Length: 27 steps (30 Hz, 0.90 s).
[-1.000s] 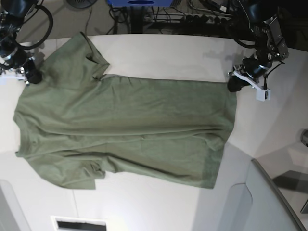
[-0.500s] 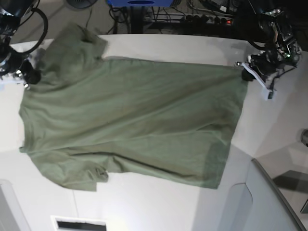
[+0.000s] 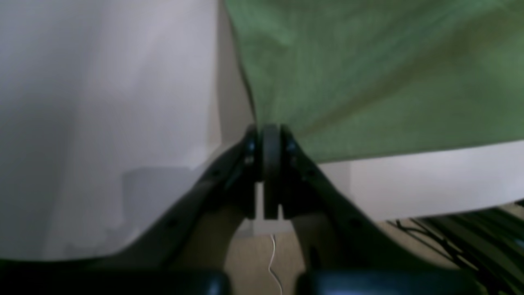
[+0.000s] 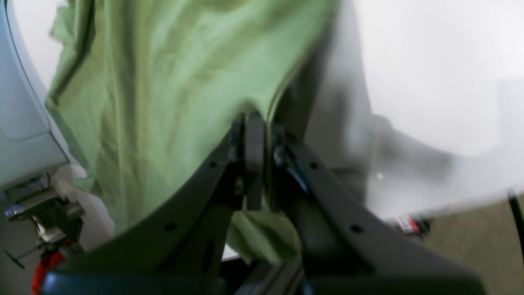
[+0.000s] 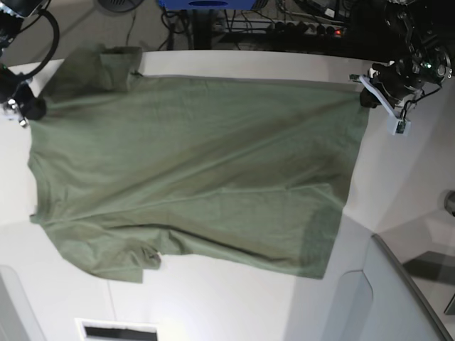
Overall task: Layout the t-shirt on the table in an organized manner, then fold the t-shirt properly
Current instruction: 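Lift the held edge with both grippers and pull it taut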
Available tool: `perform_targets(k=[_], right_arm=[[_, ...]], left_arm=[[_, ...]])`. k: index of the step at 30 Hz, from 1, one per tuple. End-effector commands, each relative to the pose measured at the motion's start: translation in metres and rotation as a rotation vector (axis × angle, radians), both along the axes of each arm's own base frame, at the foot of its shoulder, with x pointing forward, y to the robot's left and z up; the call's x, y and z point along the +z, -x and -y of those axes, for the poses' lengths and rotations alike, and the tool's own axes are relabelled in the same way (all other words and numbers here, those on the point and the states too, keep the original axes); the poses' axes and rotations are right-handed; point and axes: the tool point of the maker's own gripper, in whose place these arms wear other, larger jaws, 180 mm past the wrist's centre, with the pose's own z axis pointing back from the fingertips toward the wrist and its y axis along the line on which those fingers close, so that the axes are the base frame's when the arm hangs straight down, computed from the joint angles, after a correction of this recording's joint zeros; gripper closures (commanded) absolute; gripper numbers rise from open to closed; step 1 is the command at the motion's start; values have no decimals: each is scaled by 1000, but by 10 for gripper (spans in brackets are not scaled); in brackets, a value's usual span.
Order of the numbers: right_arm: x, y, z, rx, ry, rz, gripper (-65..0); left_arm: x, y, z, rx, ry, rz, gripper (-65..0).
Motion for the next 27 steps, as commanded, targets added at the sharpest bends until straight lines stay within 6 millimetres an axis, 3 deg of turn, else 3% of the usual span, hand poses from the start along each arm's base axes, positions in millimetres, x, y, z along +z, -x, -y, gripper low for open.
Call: perform_targets(k=[1,7,16,27], right_arm=[[19,-11,12,-6,42,60,0],[27,2,22,-30,46,45,0],[24,12,25,-42,44,22,0],[18,27,30,-118,10,-41,0]], left_arm=[[9,-9,-6,-8,-16,34,0],[7,-5,-4,-9,-13,28,0],[-6,3,25,-100,16,-24,0],[-6,11,7,-124,-72,-65,0]])
